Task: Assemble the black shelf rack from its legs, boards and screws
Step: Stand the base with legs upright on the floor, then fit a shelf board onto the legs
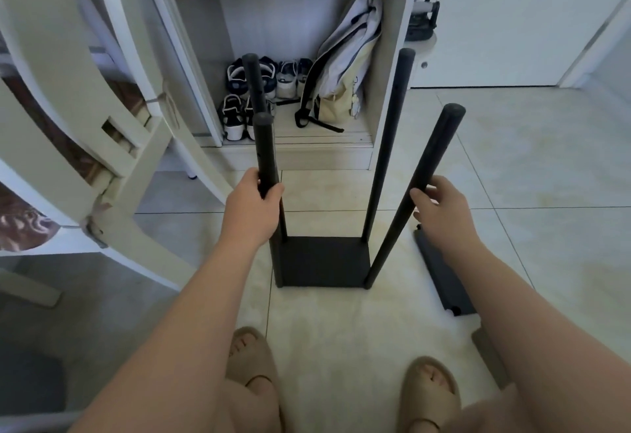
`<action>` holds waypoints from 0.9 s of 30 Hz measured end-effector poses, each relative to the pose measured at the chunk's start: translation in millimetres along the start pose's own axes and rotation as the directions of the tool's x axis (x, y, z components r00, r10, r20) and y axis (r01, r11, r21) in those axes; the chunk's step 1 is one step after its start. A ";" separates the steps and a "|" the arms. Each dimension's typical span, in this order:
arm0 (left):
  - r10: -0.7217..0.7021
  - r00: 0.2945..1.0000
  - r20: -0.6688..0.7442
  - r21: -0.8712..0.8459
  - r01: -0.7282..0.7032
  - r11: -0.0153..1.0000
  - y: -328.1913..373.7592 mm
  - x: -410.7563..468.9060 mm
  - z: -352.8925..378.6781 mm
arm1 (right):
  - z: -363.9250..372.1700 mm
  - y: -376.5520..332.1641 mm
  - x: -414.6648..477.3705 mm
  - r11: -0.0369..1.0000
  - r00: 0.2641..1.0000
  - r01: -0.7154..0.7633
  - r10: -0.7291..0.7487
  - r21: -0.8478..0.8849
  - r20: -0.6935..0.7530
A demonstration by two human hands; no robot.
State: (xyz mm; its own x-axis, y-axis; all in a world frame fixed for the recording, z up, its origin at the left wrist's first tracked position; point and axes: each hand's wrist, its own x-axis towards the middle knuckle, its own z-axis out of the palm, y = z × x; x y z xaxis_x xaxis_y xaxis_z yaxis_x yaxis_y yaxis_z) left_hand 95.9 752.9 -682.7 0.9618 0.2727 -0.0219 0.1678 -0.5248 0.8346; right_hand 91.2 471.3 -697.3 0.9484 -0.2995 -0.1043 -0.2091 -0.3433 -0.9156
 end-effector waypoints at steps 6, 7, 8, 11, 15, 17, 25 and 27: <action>-0.349 0.906 0.239 0.349 0.255 0.902 -3.4 -15.9 -6.2 | -20.1 0.4 -11.0 0.996 0.999 -0.027 0.030 -0.088 0.037; -0.393 0.872 0.292 0.442 0.241 0.864 -4.0 -19.1 -5.7 | -26.3 3.2 -13.4 0.992 0.998 -0.034 0.040 -0.122 0.047; -0.418 0.841 0.344 0.502 0.211 0.839 -4.0 -22.2 -3.5 | -33.3 7.1 -16.1 0.987 0.997 -0.041 0.051 -0.158 0.059; -0.398 0.777 0.488 0.535 0.093 0.839 3.5 -30.9 11.7 | -55.9 23.0 -22.7 0.965 0.992 -0.069 0.093 -0.251 0.086; -0.296 0.695 0.655 0.488 -0.091 0.868 17.0 -44.5 50.8 | -88.4 53.0 -26.6 0.930 0.982 -0.137 0.171 -0.341 0.073; -0.265 0.648 0.714 0.484 -0.183 0.856 22.9 -52.1 77.9 | -105.7 72.3 -25.7 0.908 0.974 -0.182 0.220 -0.376 0.061; -0.250 0.496 0.831 0.358 -0.134 0.924 16.1 -86.1 191.1 | -139.2 160.6 8.2 0.769 0.918 -0.275 0.388 -0.576 0.079; -0.292 0.488 0.823 0.340 -0.011 0.940 8.2 -85.9 226.2 | -144.5 184.2 29.0 0.739 0.918 -0.270 0.391 -0.617 0.067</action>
State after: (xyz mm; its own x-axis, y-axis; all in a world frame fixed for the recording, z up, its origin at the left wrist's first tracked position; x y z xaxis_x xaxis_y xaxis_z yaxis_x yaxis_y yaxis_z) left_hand 63.6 542.8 -798.5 0.5979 -0.3776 -0.7070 0.2206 -0.7705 0.5980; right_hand 45.7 270.8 -812.9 0.8048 -0.3499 -0.4795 -0.5578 -0.7220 -0.4094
